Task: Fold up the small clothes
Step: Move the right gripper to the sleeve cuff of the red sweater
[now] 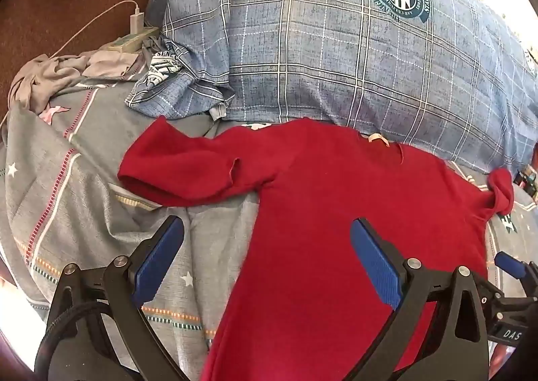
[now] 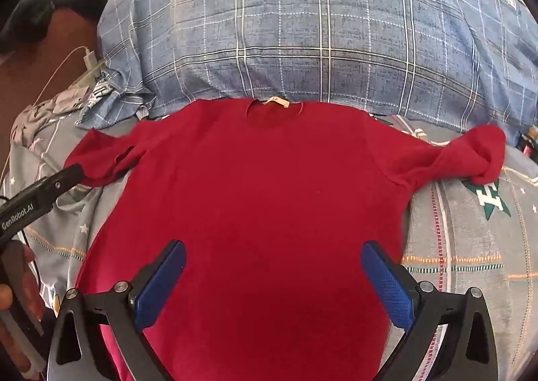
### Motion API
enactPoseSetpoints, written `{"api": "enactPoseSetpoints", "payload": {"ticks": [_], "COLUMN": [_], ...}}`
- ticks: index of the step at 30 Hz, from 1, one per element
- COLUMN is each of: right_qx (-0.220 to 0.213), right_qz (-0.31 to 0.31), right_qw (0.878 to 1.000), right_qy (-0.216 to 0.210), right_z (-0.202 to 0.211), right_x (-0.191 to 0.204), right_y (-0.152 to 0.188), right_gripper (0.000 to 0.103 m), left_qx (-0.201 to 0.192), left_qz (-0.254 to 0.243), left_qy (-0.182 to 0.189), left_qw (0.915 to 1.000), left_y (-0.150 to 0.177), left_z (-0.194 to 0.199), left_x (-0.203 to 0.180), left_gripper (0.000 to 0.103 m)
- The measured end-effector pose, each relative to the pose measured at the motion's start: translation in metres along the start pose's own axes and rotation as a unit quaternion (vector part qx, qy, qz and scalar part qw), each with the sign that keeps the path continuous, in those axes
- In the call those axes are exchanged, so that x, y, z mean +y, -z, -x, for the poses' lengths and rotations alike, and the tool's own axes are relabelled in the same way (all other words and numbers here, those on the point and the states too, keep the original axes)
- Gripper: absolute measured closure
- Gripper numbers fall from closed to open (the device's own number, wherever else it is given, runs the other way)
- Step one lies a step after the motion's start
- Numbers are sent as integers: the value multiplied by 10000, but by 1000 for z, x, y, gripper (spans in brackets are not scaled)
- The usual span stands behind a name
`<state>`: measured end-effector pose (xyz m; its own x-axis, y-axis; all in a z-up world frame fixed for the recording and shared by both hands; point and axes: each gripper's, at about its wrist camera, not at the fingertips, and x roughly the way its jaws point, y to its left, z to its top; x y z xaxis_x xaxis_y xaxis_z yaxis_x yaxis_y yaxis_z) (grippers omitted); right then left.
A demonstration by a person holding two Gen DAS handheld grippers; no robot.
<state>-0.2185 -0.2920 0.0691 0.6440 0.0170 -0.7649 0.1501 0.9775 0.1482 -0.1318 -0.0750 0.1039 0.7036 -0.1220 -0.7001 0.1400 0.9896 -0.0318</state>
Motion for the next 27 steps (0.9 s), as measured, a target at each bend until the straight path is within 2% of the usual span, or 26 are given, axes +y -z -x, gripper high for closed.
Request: {"api": "enactPoseSetpoints", "payload": {"ticks": [4,6,7,12,20,23,27], "right_qx": [68,143,146,23,46,-199,-207], "right_qz": [-191,-345,-243,24,554,495,521], "right_qw": [9997,9992,9996,10000,9967,9977,9976], "right_qy": [-124,-172,-32,83,585,423,408], "right_z": [-6,-1,-4,-12,-21,-23,-26], "right_x": [-15,-8,-6,-5,8,12,15], "right_y": [5,2,2,2,1,0,-6], "right_gripper": [0,0,0,0,0,0,0], "left_qx": [9,15,18,30,105,143,195], "left_qz": [-5,5,7,-12,13,29,134], "left_qy": [-21,-13,-22,-65,-120,-158,-194], "left_qw": [10000,10000,10000,10000,9999,9998,9995], "left_y": [-1,-1,-1,-1,-2,-1,0], "left_z": [-3,-5,-6,-12,-24,-28,-35], "left_x": [1,3,3,3,6,11,27], "left_gripper": [3,3,3,3,3,3,3]}}
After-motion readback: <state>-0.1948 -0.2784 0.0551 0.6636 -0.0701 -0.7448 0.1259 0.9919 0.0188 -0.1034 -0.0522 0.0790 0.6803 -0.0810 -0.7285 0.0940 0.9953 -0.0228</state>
